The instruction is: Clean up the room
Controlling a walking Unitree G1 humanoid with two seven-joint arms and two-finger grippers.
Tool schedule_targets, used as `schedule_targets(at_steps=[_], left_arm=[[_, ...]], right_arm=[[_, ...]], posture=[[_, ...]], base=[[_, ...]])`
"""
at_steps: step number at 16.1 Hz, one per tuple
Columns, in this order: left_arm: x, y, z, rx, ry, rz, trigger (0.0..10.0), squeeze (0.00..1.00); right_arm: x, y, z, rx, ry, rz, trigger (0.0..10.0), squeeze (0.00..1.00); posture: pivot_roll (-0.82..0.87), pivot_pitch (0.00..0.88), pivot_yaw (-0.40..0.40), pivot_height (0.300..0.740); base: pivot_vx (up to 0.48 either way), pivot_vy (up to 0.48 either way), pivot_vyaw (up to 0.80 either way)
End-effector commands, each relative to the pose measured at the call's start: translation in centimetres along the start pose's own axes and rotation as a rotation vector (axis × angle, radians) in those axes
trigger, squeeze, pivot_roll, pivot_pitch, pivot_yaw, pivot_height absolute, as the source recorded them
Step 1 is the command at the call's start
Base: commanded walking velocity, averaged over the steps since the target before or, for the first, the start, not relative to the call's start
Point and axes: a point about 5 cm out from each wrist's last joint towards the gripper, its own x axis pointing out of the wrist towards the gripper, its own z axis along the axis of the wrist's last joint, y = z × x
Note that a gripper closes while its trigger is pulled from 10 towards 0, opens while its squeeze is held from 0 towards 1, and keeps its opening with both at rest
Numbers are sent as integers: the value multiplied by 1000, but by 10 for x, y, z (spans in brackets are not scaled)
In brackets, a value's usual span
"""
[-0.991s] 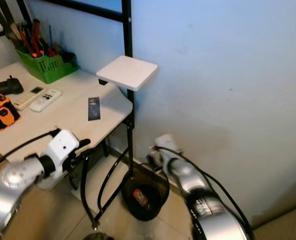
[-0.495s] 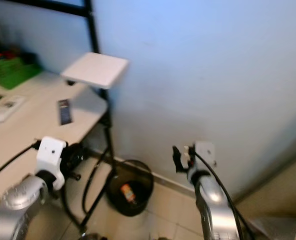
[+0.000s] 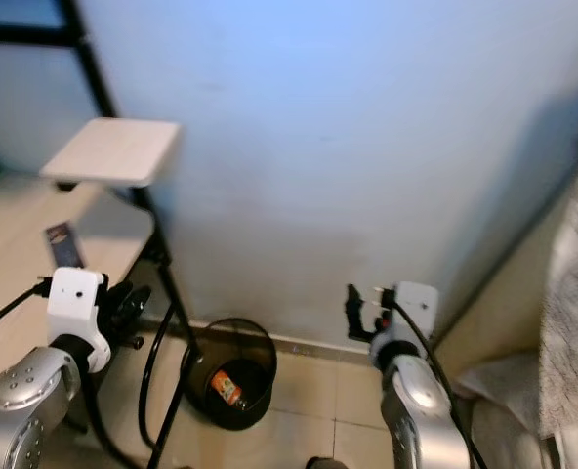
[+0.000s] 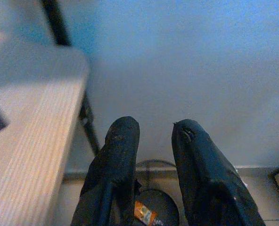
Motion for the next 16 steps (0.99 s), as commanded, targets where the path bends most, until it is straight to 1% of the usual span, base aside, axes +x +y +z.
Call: schedule_targets(at_steps=[1,2,3,4,5,7,8,9,10,11,13,14,15,16], left_arm=[[2,2,5,34,-20,18,10000,0],[6,5,9,72,-41,41,10000,0],[6,10,12,66,-66,65,10000,0],[9,12,13,87,-71,80,10000,0],[10,12,15,86,-75,83,10000,0],[14,12,14,75,-75,93,10000,0],[15,11,14,69,-76,100,10000,0],[16,11,14,60,-83,106,10000,0],[16,11,14,73,-83,107,10000,0],[16,13,14,71,-92,127,10000,0],[17,20,21,40,-124,185,10000,0],[17,21,25,8,-139,181,10000,0],[17,21,26,48,-131,159,10000,0],[17,21,26,64,-125,158,10000,0]], right_arm=[[1,-1,1,-18,10,-38,10000,773],[4,5,4,-24,7,2,10000,706],[8,14,12,-17,-20,51,10000,596],[9,16,15,-20,-24,58,10000,557],[9,15,14,-22,-22,56,10000,557],[10,15,17,-25,-19,60,10000,294],[11,14,20,-33,-24,64,10000,212],[12,13,21,-42,-29,67,10000,200],[12,13,21,-45,-27,68,10000,129],[12,14,21,-47,-25,69,10000,94],[11,14,21,-48,-22,69,10000,59],[11,15,19,-47,-12,68,10000,43],[11,15,17,-51,-3,70,10000,43],[11,15,17,-53,-3,70,10000,31]], posture=[[29,0,74,740],[39,0,64,740],[46,0,55,740],[47,0,50,740],[49,0,47,740],[34,0,47,740],[33,0,43,740],[34,0,41,740],[31,0,44,740],[28,0,46,740],[39,0,35,740],[39,0,37,740],[38,0,39,740],[36,0,42,740]], base=[[0,0,-744],[0,0,-750],[0,0,-744],[0,0,-750],[0,0,-750],[0,0,-750],[0,0,-750],[0,0,-750],[0,0,-750],[0,0,-750],[0,0,-750],[0,0,-750],[0,0,-744],[0,0,-750]])
